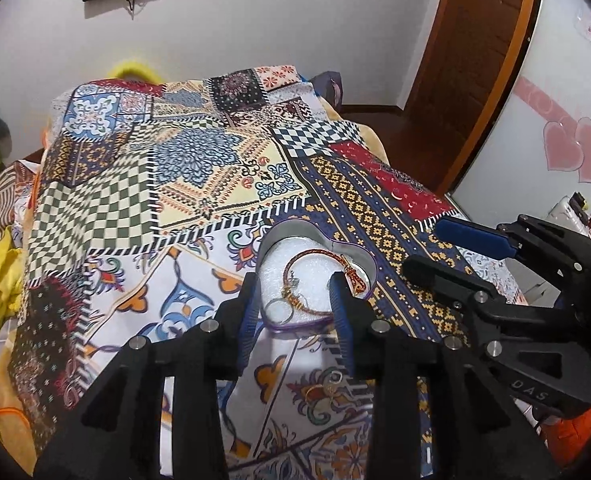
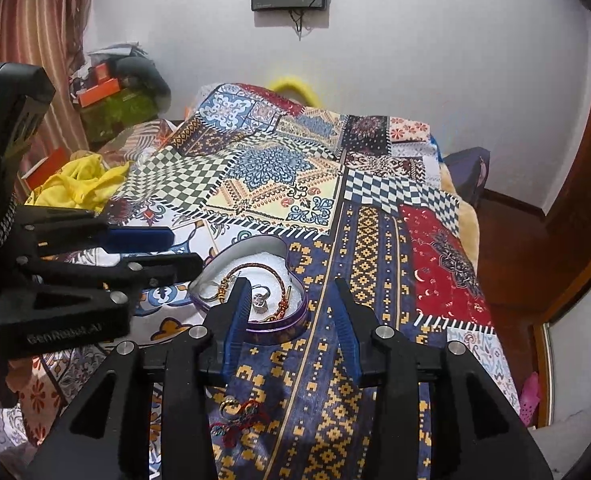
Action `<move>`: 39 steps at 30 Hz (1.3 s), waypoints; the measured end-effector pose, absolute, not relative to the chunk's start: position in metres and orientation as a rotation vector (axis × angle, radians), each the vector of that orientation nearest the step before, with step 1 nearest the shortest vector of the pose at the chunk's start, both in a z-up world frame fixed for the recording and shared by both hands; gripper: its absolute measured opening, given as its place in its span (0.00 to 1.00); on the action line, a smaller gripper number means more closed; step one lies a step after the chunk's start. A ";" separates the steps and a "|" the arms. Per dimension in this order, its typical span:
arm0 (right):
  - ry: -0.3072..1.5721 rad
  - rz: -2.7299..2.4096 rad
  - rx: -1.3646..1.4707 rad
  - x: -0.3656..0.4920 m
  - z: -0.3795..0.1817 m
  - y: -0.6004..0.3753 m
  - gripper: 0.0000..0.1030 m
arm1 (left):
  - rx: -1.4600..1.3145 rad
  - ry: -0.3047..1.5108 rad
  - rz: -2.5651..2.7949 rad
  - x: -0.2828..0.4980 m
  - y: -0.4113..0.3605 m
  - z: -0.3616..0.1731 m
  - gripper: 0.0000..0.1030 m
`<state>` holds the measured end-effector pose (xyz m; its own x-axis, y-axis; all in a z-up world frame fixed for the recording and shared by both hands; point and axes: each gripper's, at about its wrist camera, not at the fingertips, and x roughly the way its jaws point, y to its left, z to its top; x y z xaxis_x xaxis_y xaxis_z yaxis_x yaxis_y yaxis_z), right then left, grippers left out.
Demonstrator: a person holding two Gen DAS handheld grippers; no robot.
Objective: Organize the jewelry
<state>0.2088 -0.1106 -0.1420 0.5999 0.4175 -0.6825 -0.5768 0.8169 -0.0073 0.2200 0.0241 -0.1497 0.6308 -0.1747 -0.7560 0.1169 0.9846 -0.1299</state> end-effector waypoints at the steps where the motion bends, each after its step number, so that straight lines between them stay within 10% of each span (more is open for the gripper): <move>1: 0.721 0.581 -0.236 0.206 -0.141 -0.112 0.36 | -0.072 0.869 -0.164 0.217 0.025 -0.148 0.34; 39: 0.937 0.587 -0.217 0.157 -0.210 -0.119 0.37 | -0.039 1.004 -0.158 0.144 0.029 -0.200 0.37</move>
